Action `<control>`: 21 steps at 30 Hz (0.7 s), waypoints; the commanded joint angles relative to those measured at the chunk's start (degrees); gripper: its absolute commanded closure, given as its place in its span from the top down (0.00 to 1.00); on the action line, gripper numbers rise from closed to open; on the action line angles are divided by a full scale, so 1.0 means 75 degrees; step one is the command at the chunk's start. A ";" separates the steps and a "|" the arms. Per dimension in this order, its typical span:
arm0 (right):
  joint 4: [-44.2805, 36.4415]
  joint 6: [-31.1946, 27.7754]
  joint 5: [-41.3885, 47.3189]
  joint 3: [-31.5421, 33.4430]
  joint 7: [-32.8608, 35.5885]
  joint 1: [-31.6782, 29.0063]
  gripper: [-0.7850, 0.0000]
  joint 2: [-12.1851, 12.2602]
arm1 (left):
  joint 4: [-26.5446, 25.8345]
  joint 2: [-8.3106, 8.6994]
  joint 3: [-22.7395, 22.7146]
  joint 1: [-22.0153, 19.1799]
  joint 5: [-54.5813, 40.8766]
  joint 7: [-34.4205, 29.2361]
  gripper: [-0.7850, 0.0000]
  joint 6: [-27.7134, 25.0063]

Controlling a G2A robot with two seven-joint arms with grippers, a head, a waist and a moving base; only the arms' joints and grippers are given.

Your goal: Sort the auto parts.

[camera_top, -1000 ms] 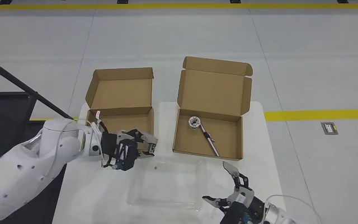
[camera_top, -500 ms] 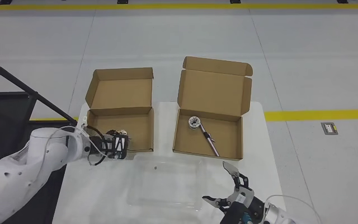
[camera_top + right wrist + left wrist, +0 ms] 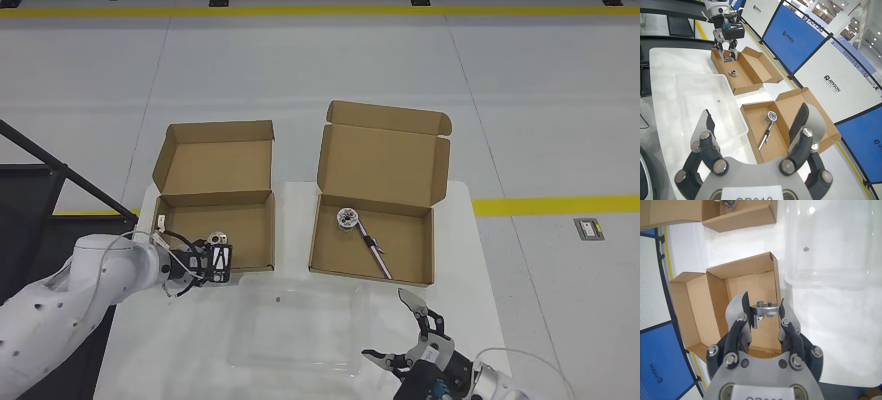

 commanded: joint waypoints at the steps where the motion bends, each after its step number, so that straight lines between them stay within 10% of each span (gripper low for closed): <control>1: 0.0000 0.0000 0.0000 0.0000 0.0000 0.0000 1.00 0.0000 | 0.0005 -0.0001 -0.0003 0.0018 0.0005 -0.0016 0.00 0.0046; 9: 0.0000 0.0000 0.0000 0.0000 0.0000 0.0000 1.00 0.0000 | 0.1021 -0.0391 -0.0065 0.0068 -0.0886 -0.0504 0.00 0.1140; 21: 0.0000 0.0000 0.0000 0.0000 0.0000 0.0000 1.00 0.0000 | 0.3417 -0.1862 0.1019 -0.0946 -0.1194 -0.0316 0.00 0.0616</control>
